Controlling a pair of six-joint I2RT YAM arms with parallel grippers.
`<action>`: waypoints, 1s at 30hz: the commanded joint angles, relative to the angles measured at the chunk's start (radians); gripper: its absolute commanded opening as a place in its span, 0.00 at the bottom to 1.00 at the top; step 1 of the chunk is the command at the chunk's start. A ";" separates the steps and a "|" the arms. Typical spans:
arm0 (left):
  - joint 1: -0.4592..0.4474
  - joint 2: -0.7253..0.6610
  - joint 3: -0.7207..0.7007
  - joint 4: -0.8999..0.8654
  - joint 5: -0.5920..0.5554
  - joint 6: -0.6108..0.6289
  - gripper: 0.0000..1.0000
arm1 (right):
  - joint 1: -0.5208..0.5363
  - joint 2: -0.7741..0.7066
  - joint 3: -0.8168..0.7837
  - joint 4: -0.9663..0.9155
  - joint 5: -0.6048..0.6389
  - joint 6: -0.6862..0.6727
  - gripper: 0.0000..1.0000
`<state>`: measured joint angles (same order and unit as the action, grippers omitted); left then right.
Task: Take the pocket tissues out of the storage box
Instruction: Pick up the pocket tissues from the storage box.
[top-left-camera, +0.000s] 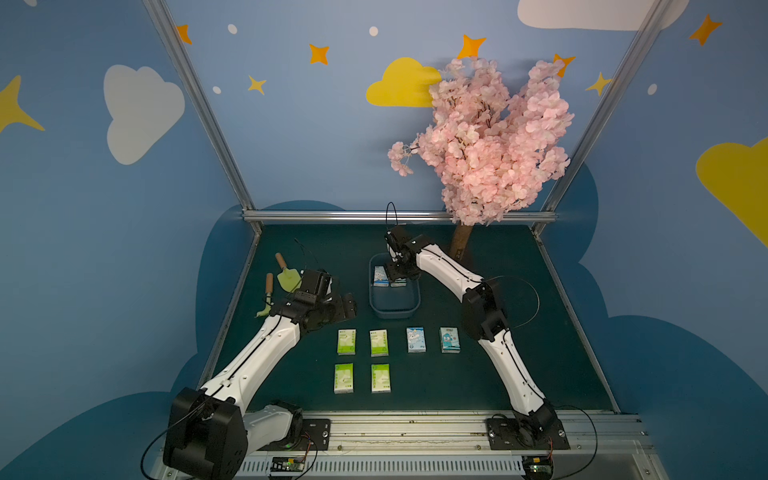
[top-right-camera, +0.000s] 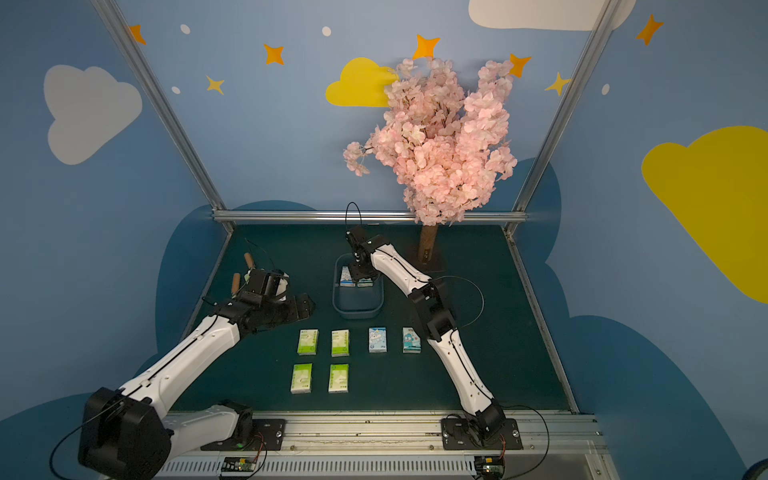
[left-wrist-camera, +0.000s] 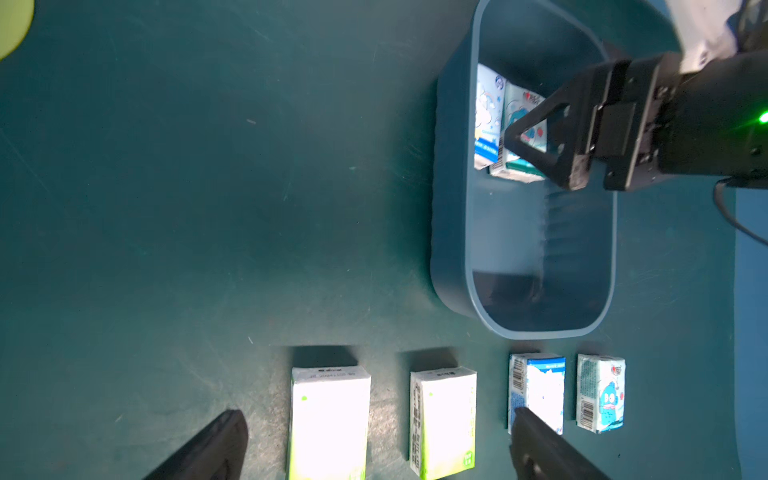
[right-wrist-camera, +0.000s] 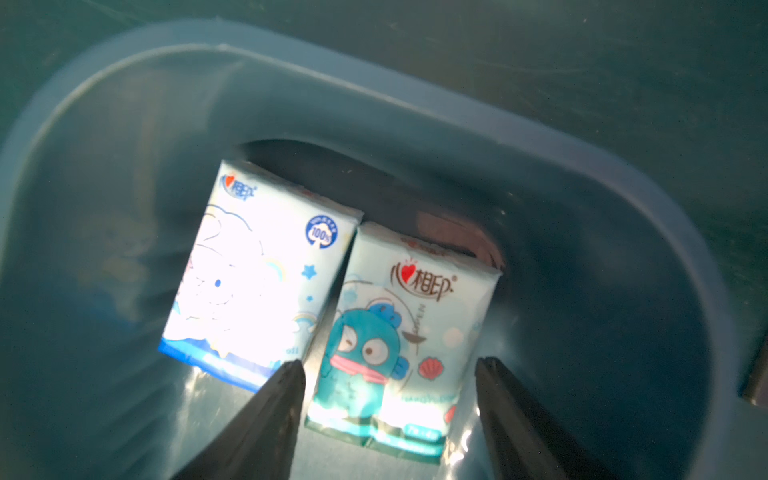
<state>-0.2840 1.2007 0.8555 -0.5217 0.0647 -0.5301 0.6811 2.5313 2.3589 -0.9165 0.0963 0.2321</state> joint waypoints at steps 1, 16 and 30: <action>0.005 0.006 0.025 0.009 0.009 0.013 1.00 | -0.005 0.002 0.006 -0.019 -0.003 0.015 0.72; 0.010 0.024 0.035 0.006 0.007 0.013 1.00 | -0.005 0.058 0.021 -0.084 0.091 -0.019 0.67; 0.012 0.046 0.047 0.005 0.019 0.007 1.00 | -0.003 0.060 0.018 -0.138 0.122 -0.003 0.70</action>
<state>-0.2760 1.2438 0.8738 -0.5175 0.0723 -0.5270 0.6823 2.5561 2.3718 -1.0035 0.2214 0.2070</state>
